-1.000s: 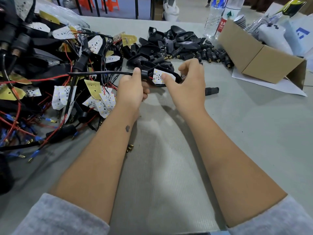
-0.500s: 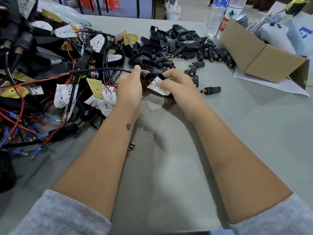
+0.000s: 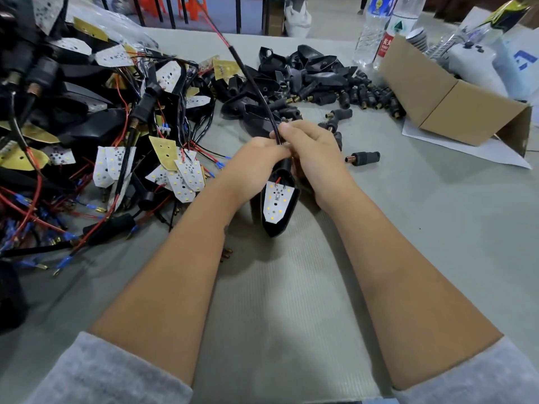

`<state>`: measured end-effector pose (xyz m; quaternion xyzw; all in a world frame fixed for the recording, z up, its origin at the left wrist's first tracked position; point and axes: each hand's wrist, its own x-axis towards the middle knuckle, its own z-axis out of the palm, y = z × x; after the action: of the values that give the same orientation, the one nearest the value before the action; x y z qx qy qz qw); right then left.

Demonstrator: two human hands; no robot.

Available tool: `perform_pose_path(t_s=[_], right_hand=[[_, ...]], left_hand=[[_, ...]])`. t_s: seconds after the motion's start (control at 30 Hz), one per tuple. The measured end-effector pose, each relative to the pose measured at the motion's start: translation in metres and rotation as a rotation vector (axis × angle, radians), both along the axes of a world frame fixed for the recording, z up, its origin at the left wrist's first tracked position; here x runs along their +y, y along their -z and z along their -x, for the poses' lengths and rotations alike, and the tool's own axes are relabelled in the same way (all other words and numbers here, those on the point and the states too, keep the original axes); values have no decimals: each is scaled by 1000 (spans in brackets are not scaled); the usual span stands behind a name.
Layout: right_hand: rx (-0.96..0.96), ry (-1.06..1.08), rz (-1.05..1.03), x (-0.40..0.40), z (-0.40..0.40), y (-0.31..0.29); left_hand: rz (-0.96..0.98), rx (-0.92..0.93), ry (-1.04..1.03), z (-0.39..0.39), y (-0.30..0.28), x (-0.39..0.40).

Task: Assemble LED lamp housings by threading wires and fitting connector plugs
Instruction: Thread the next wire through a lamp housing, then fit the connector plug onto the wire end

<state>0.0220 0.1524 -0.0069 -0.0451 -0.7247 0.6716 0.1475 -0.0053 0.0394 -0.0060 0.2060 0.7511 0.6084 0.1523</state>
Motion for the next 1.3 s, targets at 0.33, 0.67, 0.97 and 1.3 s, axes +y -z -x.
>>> perform_pose_path(t_s=[0.33,0.67,0.97,1.3], right_hand=[[66,-26,-132,2,0,4],[-55,85,-452,5,3,5],[-48,-64,-523,8,-1,2],[-35,-95,-503,6,-3,5]], left_hand=[[28,63,86,-2,2,-1],[-183,-190,-370,16,7,6],[-846,-298,-419,29,8,-15],[-950,-273,-547,25,7,-14]])
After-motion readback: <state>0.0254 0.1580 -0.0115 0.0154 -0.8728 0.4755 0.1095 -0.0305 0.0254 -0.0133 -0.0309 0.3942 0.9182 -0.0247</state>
